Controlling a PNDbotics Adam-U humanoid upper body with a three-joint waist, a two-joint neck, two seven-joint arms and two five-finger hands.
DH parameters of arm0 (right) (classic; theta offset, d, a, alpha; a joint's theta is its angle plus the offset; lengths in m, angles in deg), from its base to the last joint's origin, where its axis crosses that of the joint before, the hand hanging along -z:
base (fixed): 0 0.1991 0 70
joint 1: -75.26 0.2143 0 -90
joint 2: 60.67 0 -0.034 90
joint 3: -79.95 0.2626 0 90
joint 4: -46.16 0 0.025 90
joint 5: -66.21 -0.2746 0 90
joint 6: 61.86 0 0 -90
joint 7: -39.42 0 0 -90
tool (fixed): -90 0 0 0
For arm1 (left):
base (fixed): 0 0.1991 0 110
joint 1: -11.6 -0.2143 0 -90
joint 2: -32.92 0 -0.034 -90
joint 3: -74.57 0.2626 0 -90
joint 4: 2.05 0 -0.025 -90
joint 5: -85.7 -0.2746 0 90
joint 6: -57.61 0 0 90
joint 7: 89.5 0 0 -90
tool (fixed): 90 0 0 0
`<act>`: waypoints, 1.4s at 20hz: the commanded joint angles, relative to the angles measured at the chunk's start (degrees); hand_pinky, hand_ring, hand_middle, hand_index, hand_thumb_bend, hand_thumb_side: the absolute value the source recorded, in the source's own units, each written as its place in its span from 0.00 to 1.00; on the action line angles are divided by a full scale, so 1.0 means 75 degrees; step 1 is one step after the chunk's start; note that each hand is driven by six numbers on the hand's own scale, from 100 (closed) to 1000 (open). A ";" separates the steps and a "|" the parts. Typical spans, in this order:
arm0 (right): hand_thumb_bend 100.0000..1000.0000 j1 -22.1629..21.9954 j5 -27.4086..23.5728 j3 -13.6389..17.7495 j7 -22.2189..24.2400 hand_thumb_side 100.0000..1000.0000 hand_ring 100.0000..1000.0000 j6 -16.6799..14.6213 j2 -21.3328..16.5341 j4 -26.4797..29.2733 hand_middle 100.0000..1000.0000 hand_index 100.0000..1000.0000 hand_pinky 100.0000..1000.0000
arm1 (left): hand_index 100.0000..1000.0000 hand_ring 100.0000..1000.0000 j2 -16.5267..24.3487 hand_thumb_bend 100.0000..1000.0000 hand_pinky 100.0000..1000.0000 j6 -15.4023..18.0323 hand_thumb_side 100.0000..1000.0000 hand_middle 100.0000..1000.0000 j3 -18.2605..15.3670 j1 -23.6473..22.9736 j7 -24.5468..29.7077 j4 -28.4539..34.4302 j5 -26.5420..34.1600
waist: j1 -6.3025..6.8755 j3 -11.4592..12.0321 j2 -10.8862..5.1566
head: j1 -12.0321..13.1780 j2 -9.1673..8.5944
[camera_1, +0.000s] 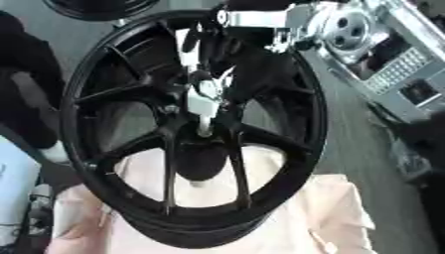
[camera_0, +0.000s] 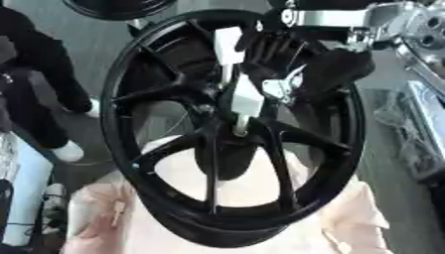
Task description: Pull the pin out of the wheel hub.
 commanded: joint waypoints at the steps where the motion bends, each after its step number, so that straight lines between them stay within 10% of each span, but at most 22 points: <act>1: 0.09 0.0089 -0.0089 0.0065 0.0704 0.44 0.76 0.0696 -0.0200 0.0174 0.70 0.84 0.81 | 0.67 0.77 0.0251 0.18 0.54 0.0004 0.67 0.61 -0.0046 0.0098 0.0006 0.0100 0.0012 | 0.0026 0.0011 -0.0226 | 0.0009 0.0046; 8: 0.14 -0.0038 0.0115 0.0123 0.0384 0.23 0.76 0.0472 -0.0226 0.0058 0.70 0.84 0.81 | 0.67 0.77 0.0268 0.18 0.54 0.0038 0.66 0.61 -0.0108 0.0182 -0.0044 0.0176 0.0035 | 0.0044 -0.0116 -0.0223 | -0.0134 0.0046; 14: 0.00 -0.0125 0.0351 0.0087 0.0098 0.48 0.77 0.0180 -0.0137 -0.0299 0.71 0.85 0.82 | 0.67 0.77 0.0639 0.17 0.54 0.0041 0.66 0.61 -0.0052 0.0037 0.0006 0.0225 0.0000 | 0.0056 -0.0134 -0.0192 | -0.0277 0.0046; 22: 0.00 -0.0210 0.0432 0.0032 -0.0073 0.53 0.78 -0.0032 0.0002 -0.0736 0.71 0.86 0.82 | 0.67 0.77 0.0982 0.17 0.54 0.0067 0.66 0.61 -0.0097 -0.0151 -0.0030 0.0251 -0.0024 | 0.0064 -0.0106 -0.0145 | -0.0377 0.0046; 28: 0.19 -0.0253 0.0463 0.0021 -0.0049 0.25 0.79 -0.0092 0.0063 -0.0930 0.72 0.86 0.83 | 0.67 0.77 0.0992 0.16 0.54 0.0063 0.66 0.60 -0.0090 -0.0196 -0.0027 0.0231 -0.0027 | 0.0073 -0.0110 -0.0118 | -0.0406 0.0046</act>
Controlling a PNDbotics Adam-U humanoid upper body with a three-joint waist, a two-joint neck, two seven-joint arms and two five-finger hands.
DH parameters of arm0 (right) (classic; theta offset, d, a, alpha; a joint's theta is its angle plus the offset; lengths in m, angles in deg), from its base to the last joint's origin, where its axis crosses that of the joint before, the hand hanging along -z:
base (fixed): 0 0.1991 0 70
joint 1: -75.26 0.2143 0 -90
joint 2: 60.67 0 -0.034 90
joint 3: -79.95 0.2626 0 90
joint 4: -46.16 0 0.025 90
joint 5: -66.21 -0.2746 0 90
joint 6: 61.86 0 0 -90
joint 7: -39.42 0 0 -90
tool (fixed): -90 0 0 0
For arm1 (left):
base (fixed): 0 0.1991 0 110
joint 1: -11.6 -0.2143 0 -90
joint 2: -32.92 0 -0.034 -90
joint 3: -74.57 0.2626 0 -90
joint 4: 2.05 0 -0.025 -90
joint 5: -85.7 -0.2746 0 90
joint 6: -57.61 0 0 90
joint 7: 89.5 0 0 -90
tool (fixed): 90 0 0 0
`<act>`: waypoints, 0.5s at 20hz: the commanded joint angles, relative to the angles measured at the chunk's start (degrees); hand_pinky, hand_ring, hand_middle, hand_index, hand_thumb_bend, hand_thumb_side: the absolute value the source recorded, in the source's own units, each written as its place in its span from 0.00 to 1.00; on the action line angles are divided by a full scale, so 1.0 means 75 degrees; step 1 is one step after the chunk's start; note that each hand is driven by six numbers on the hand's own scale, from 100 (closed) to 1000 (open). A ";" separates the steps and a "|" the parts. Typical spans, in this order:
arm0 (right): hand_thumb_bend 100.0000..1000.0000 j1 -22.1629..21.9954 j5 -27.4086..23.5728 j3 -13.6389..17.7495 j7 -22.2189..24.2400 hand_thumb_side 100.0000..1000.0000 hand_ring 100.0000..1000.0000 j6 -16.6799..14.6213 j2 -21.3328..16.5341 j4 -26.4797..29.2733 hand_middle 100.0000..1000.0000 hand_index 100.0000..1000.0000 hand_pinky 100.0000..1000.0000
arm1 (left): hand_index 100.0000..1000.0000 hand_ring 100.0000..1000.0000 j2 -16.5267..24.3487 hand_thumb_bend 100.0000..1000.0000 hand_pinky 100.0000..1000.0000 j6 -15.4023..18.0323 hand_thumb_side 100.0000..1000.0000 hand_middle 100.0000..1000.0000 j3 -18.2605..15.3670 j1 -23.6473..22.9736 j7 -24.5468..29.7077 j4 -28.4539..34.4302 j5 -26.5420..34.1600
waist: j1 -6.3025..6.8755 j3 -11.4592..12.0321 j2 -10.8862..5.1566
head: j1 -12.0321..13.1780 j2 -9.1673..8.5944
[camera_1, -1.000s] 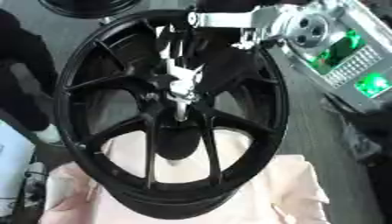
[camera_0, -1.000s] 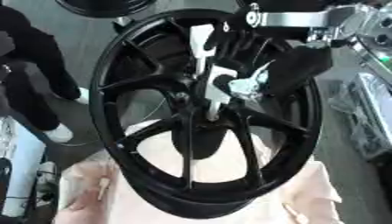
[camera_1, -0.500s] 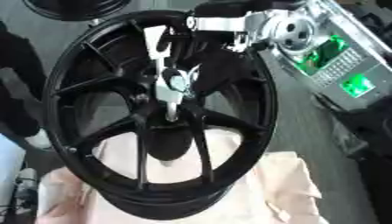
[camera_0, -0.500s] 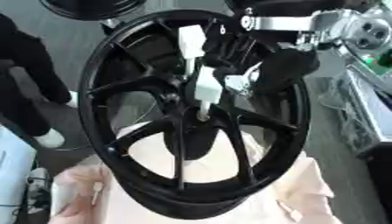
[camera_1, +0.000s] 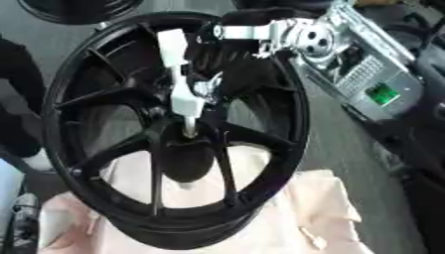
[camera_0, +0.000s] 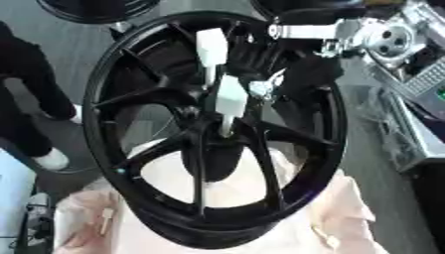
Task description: Pull the pin out of the wheel hub.
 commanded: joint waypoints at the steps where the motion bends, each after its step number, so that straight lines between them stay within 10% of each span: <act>1: 0.21 0.0091 0.0058 0.0063 0.0130 0.31 0.79 0.0031 -0.0049 -0.0074 0.72 0.86 0.83 | 0.67 0.77 0.0254 0.16 0.54 0.0012 0.66 0.60 -0.0079 0.0040 -0.0003 0.0140 -0.0005 | 0.0064 0.0004 -0.0092 | -0.0045 0.0045; 10: 0.23 0.0061 0.0102 0.0101 0.0016 0.34 0.80 0.0066 0.0018 -0.0174 0.72 0.86 0.84 | 0.67 0.77 0.0185 0.16 0.54 0.0002 0.66 0.60 -0.0071 0.0040 0.0009 0.0135 0.0006 | 0.0064 0.0047 -0.0072 | -0.0099 0.0045</act>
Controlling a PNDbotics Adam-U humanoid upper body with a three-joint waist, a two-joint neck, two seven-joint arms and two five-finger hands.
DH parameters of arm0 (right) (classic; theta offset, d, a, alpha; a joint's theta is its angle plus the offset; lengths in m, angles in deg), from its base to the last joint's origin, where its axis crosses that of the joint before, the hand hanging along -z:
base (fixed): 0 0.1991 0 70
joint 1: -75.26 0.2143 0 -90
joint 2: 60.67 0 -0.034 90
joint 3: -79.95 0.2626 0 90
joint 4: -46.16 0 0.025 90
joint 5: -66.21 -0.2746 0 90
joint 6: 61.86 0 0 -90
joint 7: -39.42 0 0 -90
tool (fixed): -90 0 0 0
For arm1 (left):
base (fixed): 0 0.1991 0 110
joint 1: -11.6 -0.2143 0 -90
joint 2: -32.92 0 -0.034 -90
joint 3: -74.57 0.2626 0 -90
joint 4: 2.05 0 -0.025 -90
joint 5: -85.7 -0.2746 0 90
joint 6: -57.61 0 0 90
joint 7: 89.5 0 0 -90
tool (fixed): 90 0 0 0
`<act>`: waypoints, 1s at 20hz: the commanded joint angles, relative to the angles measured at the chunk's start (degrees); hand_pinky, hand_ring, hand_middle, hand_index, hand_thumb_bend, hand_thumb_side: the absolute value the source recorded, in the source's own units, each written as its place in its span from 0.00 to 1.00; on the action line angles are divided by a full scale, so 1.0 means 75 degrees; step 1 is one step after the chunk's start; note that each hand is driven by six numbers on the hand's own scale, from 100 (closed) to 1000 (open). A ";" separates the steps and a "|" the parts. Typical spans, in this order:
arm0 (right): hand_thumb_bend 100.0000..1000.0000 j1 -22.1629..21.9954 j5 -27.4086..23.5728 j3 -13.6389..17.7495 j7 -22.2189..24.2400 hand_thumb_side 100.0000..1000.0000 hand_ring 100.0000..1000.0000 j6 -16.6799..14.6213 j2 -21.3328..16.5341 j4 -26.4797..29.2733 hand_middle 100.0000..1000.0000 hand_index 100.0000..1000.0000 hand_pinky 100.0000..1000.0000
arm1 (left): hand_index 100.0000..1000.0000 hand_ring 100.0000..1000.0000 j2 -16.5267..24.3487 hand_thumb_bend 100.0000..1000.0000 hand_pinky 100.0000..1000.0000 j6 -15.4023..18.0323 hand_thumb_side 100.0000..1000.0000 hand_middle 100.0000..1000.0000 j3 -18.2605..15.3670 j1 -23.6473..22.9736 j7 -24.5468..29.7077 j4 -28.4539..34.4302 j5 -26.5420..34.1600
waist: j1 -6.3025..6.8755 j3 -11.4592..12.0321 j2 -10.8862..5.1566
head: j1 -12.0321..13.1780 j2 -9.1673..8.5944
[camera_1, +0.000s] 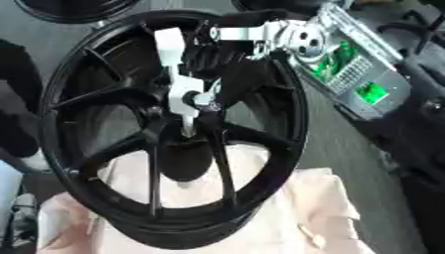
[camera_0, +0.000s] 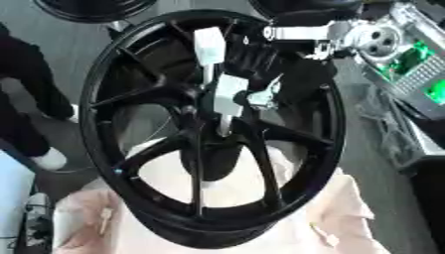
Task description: Pull the pin out of the wheel hub.
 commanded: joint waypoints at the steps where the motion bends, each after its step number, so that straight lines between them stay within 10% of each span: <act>1: 0.23 0.0053 0.0053 0.0104 0.0004 0.33 0.80 0.0056 -0.0072 -0.0012 0.73 0.86 0.84 | 0.67 0.77 0.0178 0.16 0.54 0.0001 0.67 0.60 -0.0072 0.0041 0.0009 0.0134 0.0006 | 0.0047 0.0012 -0.0095 | -0.0037 0.0045; 20: 0.17 -0.0103 0.0055 0.0023 0.0015 0.23 0.79 0.0179 0.0043 -0.0005 0.72 0.85 0.83 | 0.67 0.78 0.0146 0.16 0.54 -0.0020 0.67 0.60 -0.0073 0.0063 0.0027 0.0130 0.0008 | -0.0001 0.0109 -0.0032 | -0.0119 0.0045</act>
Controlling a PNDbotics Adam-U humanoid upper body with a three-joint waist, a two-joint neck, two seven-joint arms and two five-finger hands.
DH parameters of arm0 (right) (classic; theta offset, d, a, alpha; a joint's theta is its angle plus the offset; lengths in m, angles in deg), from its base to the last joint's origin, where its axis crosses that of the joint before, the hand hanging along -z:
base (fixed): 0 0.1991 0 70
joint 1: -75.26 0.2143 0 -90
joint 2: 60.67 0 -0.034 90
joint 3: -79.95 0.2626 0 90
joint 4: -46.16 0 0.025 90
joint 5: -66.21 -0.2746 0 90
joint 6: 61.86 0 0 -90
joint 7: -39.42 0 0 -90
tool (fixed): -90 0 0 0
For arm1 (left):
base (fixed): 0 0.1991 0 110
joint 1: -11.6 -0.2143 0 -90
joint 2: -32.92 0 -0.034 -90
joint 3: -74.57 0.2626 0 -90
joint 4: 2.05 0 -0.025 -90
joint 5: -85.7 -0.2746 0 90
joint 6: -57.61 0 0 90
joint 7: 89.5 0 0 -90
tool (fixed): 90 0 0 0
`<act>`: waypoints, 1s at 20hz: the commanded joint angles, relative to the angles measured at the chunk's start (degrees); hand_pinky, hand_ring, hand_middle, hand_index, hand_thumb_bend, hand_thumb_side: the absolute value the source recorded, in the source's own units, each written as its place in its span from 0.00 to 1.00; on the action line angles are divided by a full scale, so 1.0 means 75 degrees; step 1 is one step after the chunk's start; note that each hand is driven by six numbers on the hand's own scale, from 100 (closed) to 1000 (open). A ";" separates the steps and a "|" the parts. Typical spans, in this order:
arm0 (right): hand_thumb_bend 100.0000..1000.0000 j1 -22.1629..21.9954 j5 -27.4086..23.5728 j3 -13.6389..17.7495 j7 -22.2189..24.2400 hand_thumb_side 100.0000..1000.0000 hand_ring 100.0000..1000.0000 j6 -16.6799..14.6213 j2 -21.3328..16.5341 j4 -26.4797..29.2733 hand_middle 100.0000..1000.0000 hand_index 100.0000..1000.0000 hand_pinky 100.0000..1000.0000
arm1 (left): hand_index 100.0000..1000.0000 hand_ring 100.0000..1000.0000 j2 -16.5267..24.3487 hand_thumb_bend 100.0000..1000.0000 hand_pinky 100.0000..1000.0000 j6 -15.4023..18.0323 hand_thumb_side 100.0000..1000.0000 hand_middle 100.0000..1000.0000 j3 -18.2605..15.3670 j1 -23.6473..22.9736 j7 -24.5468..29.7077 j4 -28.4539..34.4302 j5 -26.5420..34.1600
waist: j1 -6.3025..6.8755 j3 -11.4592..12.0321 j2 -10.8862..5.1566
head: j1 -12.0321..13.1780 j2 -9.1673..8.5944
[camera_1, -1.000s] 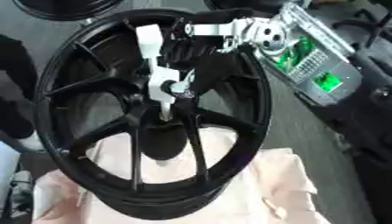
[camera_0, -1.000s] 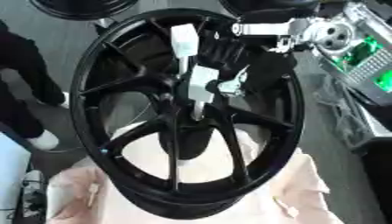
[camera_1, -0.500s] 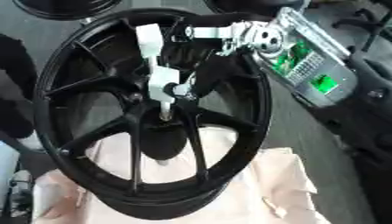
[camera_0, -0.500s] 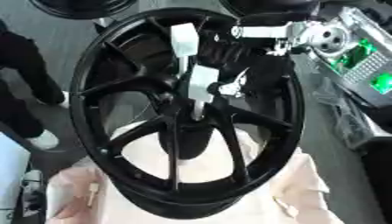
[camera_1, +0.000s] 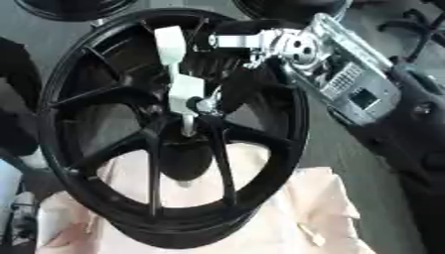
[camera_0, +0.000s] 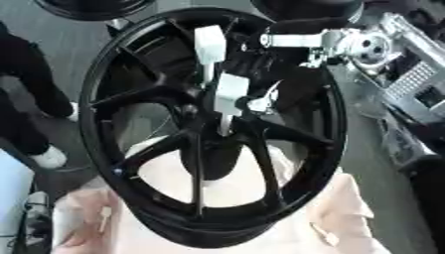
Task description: Pull the pin out of the wheel hub.
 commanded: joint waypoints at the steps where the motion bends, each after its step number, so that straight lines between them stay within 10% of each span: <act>1: 0.17 0.0098 0.0034 0.0066 0.0086 0.23 0.79 0.0176 -0.0023 0.0006 0.72 0.85 0.83 | 0.67 0.78 0.0150 0.16 0.54 -0.0005 0.67 0.60 -0.0072 0.0089 0.0011 0.0131 0.0008 | 0.0022 0.0015 -0.0089 | -0.0043 0.0045; 20: 0.04 -0.0003 0.0163 0.0034 0.0007 0.35 0.74 0.0282 -0.0023 -0.0122 0.48 0.80 0.79 | 0.67 0.78 0.0133 0.15 0.54 -0.0029 0.68 0.60 -0.0104 0.0046 0.0005 0.0133 -0.0010 | -0.0031 0.0055 -0.0041 | -0.0081 0.0045</act>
